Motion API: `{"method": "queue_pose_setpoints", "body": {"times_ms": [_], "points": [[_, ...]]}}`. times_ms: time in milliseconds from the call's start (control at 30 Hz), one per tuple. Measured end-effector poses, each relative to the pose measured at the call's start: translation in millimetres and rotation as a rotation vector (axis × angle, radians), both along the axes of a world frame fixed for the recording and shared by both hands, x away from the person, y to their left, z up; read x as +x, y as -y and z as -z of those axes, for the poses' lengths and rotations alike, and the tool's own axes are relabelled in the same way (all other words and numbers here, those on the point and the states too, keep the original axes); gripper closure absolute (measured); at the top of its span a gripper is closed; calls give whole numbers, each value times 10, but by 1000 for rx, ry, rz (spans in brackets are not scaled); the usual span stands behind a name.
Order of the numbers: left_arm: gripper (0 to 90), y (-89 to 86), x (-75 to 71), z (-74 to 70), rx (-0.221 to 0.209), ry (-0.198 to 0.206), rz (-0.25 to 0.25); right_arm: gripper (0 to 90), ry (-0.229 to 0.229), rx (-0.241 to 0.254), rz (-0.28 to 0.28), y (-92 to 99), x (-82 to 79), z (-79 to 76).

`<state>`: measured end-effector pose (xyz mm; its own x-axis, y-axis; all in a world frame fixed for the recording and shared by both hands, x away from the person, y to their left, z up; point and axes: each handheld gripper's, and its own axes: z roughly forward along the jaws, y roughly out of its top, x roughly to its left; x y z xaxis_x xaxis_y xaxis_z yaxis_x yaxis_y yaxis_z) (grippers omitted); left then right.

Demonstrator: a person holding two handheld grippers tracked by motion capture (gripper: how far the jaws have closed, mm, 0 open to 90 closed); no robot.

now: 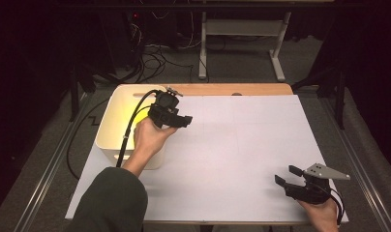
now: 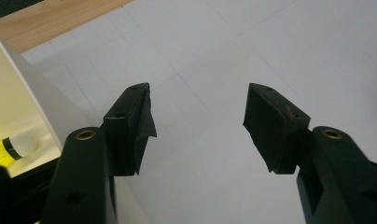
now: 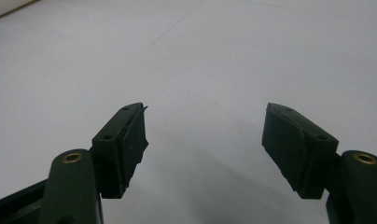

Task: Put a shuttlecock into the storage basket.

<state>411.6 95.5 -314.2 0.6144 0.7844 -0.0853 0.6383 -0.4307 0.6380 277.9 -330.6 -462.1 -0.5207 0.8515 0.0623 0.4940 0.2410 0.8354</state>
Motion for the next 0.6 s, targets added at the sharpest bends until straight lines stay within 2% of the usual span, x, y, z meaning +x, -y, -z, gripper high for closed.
{"method": "queue_pose_setpoints", "body": {"times_ms": [600], "points": [[426, 187, -64, 72, -9, -18, 39, 311, 0, 2, 2, 3, -5, -2]]}}
